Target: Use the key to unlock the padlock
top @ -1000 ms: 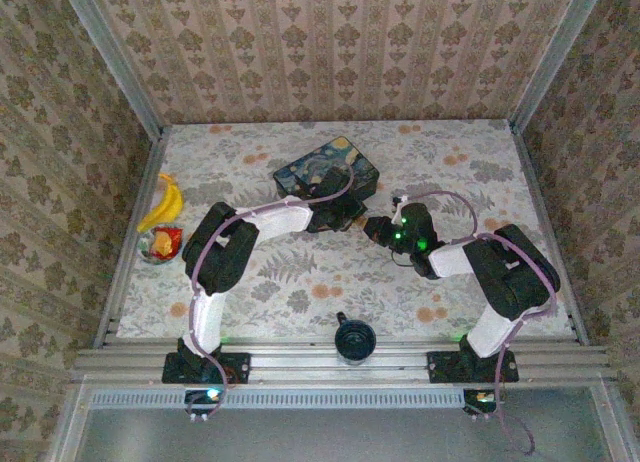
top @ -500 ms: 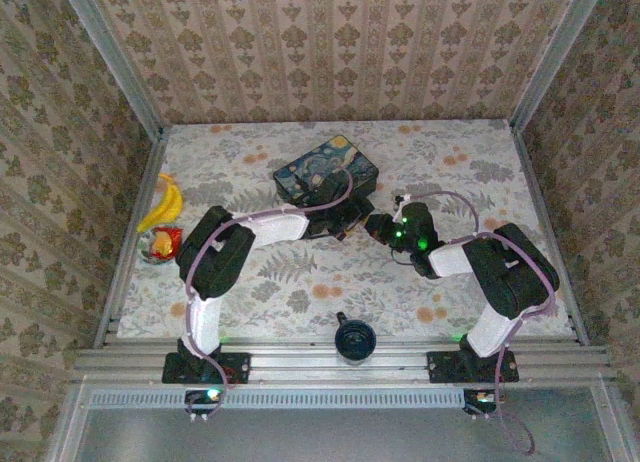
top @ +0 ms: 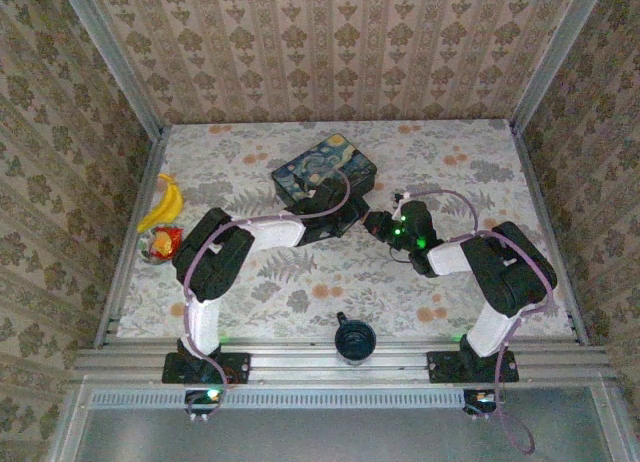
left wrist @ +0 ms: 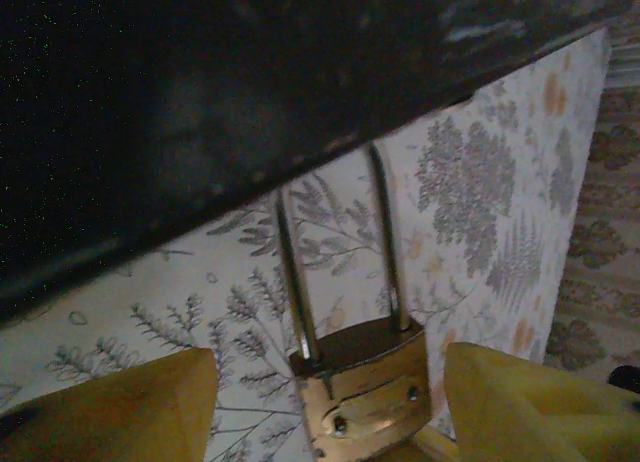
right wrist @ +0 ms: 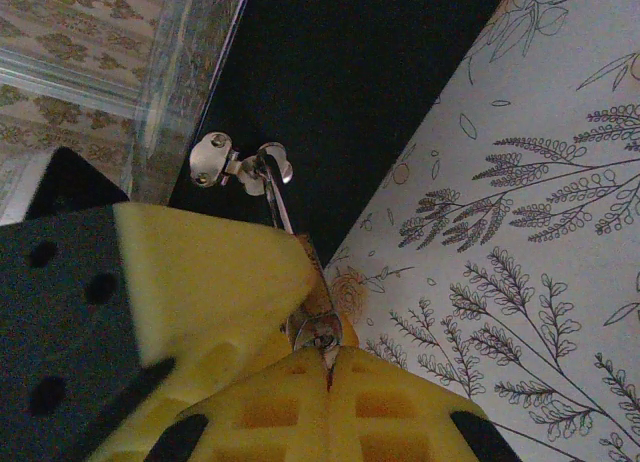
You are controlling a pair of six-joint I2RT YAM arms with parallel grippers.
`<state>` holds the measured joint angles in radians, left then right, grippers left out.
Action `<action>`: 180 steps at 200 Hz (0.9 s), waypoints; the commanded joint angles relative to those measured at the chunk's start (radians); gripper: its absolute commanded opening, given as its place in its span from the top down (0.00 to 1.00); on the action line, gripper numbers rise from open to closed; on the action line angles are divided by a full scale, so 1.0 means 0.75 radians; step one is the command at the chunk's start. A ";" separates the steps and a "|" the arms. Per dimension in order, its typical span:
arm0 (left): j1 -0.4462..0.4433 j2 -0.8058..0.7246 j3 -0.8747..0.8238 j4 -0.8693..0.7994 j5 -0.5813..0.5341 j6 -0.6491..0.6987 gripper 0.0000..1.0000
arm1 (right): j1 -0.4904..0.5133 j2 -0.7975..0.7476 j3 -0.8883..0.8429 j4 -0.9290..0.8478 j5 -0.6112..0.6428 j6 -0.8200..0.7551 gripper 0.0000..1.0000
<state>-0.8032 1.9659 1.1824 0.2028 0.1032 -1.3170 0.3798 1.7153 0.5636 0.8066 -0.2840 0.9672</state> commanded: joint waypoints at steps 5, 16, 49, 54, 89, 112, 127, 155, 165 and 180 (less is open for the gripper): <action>0.013 0.009 -0.037 0.153 -0.040 0.022 0.45 | 0.013 0.016 0.058 0.078 0.031 0.003 1.00; 0.014 0.019 -0.042 0.182 -0.042 0.022 0.47 | 0.016 0.022 0.062 0.080 0.031 0.008 1.00; 0.016 0.045 -0.042 0.204 -0.045 0.022 0.50 | 0.021 0.046 0.077 0.091 0.025 0.015 1.00; 0.017 0.047 -0.042 0.208 -0.045 0.020 0.52 | 0.021 0.051 0.080 0.090 0.025 0.015 1.00; 0.021 0.044 -0.063 0.256 -0.065 0.039 0.73 | 0.026 0.075 0.087 0.117 0.022 0.035 1.00; 0.021 0.038 -0.075 0.262 -0.068 0.058 0.85 | 0.026 0.079 0.094 0.119 0.023 0.042 1.00; 0.022 0.033 -0.087 0.277 -0.068 0.063 0.91 | 0.026 0.081 0.099 0.117 0.022 0.049 1.00; 0.023 0.025 -0.111 0.308 -0.070 0.081 0.99 | 0.027 0.079 0.105 0.117 0.025 0.050 1.00; 0.023 0.021 -0.117 0.316 -0.068 0.080 1.00 | 0.026 0.079 0.110 0.115 0.025 0.051 1.00; 0.021 0.017 -0.122 0.319 -0.055 0.077 1.00 | 0.026 0.083 0.119 0.117 0.028 0.052 0.99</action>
<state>-0.7856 1.9903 1.1099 0.4229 0.0570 -1.2919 0.3874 1.7760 0.6056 0.8268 -0.2615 1.0191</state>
